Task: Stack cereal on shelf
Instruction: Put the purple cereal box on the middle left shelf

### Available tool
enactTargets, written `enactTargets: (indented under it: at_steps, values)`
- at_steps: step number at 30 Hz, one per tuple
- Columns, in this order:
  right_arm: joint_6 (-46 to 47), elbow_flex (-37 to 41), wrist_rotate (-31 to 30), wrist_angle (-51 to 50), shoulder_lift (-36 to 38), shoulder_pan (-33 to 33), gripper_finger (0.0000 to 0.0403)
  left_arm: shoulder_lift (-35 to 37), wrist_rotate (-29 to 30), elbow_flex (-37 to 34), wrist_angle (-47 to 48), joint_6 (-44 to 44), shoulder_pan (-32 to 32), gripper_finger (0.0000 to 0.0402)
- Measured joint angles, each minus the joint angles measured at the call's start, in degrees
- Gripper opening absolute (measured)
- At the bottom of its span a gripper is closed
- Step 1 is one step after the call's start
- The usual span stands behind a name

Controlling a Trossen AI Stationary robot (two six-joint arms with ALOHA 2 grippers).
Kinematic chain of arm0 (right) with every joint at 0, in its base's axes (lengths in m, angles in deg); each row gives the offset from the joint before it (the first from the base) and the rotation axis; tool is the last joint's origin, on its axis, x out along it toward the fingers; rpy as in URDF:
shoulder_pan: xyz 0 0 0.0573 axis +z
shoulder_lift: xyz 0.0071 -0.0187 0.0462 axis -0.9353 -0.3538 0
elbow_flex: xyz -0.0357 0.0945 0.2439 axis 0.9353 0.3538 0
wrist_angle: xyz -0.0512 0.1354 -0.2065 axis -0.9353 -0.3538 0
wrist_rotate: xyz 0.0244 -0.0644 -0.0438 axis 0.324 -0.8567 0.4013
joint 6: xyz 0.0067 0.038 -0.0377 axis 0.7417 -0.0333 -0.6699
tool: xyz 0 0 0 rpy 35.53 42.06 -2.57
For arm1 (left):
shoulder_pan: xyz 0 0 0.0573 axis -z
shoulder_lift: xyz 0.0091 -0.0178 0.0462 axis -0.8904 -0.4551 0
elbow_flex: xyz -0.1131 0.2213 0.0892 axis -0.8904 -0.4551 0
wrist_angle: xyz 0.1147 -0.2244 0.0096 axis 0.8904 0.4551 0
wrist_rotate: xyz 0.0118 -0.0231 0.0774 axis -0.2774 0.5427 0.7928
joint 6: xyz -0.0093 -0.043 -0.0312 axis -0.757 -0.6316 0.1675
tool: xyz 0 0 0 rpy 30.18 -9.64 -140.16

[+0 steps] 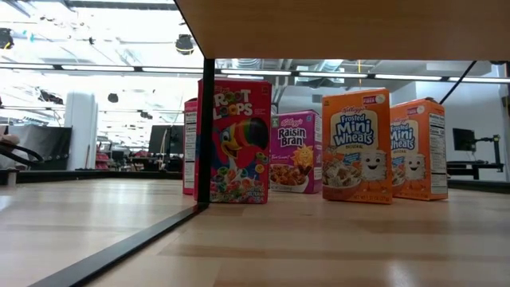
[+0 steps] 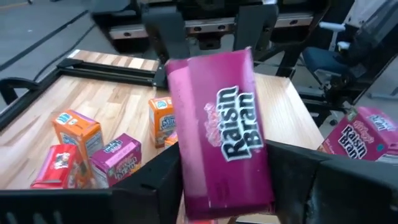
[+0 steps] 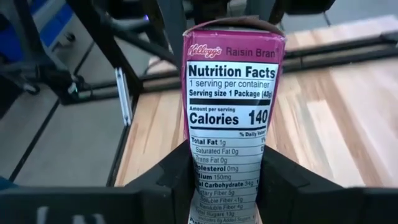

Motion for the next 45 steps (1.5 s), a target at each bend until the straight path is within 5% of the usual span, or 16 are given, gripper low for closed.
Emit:
enactTargets:
  at_steps: [7,14,25,35,45]
  values:
    - [-0.1,0.0,-5.1,4.9,0.8,1.9,0.0158,7.1,-1.1,0.0,1.0,-3.4,0.0,0.0227]
    - [1.1,0.0,-8.6,6.5,1.5,5.0,0.0154,10.4,-0.4,0.0,1.2,-3.5,0.3,0.0233]
    - [-0.3,0.4,-36.9,8.0,2.8,20.7,0.015,12.0,0.7,0.0,0.8,-4.6,3.4,0.0234]
    - [1.9,17.7,-57.1,29.2,6.4,34.1,0.0167,10.5,0.7,0.0,0.3,-5.8,4.5,0.0234]
    - [-1.6,35.9,-58.4,57.7,6.9,37.4,0.0164,9.2,2.4,0.0,0.5,-5.9,4.5,0.0234]
